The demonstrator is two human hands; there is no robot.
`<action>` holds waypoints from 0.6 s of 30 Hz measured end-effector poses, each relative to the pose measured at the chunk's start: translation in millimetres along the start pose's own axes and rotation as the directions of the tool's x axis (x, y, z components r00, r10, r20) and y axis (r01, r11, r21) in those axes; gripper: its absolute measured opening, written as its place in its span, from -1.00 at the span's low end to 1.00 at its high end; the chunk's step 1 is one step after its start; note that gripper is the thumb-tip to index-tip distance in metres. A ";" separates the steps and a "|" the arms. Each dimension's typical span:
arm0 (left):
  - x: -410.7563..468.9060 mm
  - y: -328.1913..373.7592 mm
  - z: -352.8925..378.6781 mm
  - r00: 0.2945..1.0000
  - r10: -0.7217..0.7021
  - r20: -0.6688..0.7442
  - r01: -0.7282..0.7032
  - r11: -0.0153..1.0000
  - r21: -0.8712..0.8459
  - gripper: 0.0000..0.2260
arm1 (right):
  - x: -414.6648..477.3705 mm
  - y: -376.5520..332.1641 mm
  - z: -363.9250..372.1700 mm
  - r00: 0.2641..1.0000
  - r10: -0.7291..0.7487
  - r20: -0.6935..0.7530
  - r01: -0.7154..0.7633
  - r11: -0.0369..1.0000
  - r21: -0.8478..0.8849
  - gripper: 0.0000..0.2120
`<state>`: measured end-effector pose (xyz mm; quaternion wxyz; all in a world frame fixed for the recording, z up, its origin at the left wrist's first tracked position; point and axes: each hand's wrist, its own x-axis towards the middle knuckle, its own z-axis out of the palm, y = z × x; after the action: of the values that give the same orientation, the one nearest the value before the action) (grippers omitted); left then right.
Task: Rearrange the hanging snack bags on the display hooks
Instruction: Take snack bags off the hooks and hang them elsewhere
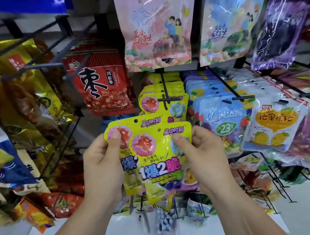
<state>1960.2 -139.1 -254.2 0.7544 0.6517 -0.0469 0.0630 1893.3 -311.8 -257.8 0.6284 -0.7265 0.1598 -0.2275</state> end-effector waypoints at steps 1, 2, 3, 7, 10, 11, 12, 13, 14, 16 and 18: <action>1.5 -1.0 -2.4 1.000 0.016 -0.011 -0.015 1.000 0.022 -0.70 | 2.4 1.5 -1.2 1.000 0.003 0.001 -0.003 1.000 0.008 -0.50; 3.6 -2.7 -5.9 0.999 0.034 -0.020 -0.033 0.998 0.046 -0.70 | 3.8 -0.9 -2.0 1.000 0.023 0.000 -0.023 1.000 0.018 -0.55; 5.8 -4.0 -9.3 0.998 0.046 -0.032 -0.044 0.997 0.067 -0.70 | 5.9 -2.1 -2.7 0.999 0.041 0.005 -0.041 0.998 0.047 -0.56; 13.8 -8.1 -22.4 0.995 0.066 -0.080 -0.052 0.985 0.167 -0.72 | 15.6 -11.5 -4.1 0.999 -0.021 -0.040 0.024 0.998 0.064 -0.31; 16.7 -8.2 -27.9 0.991 0.088 -0.100 -0.066 0.977 0.203 -0.72 | 23.3 -12.9 -4.9 0.996 -0.056 -0.063 0.059 0.997 0.053 -0.45; 16.9 -7.7 -28.9 0.990 0.084 -0.110 -0.060 0.977 0.205 -0.72 | 24.8 -12.4 -4.2 0.995 -0.060 -0.075 0.063 0.997 0.036 -0.51; 17.0 -7.1 -29.5 0.990 0.075 -0.117 -0.050 0.978 0.201 -0.72 | 24.9 -12.7 -3.8 0.995 -0.058 -0.085 0.060 0.998 0.015 -0.54; 17.1 -7.0 -30.7 0.991 0.067 -0.118 -0.043 0.979 0.201 -0.72 | 25.9 -11.5 -3.0 0.994 -0.060 -0.096 0.060 0.998 0.000 -0.55; 17.1 -7.0 -31.5 0.991 0.064 -0.117 -0.039 0.979 0.201 -0.72 | 26.0 -11.8 -2.0 0.992 -0.063 -0.105 0.062 0.998 -0.015 -0.55; 16.7 -6.7 -32.5 0.991 0.062 -0.120 -0.037 0.979 0.200 -0.71 | 26.6 -10.2 -0.1 0.991 -0.066 -0.117 0.064 0.998 -0.018 -0.54; 16.8 -6.6 -33.5 0.991 0.064 -0.121 -0.038 0.979 0.202 -0.70 | 28.5 -7.6 2.0 0.990 -0.061 -0.124 0.061 0.998 -0.003 -0.52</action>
<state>1977.4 -106.4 -263.0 0.6849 0.7173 -0.0092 0.1278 1918.0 -323.7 -246.8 0.6102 -0.7153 0.1760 -0.2914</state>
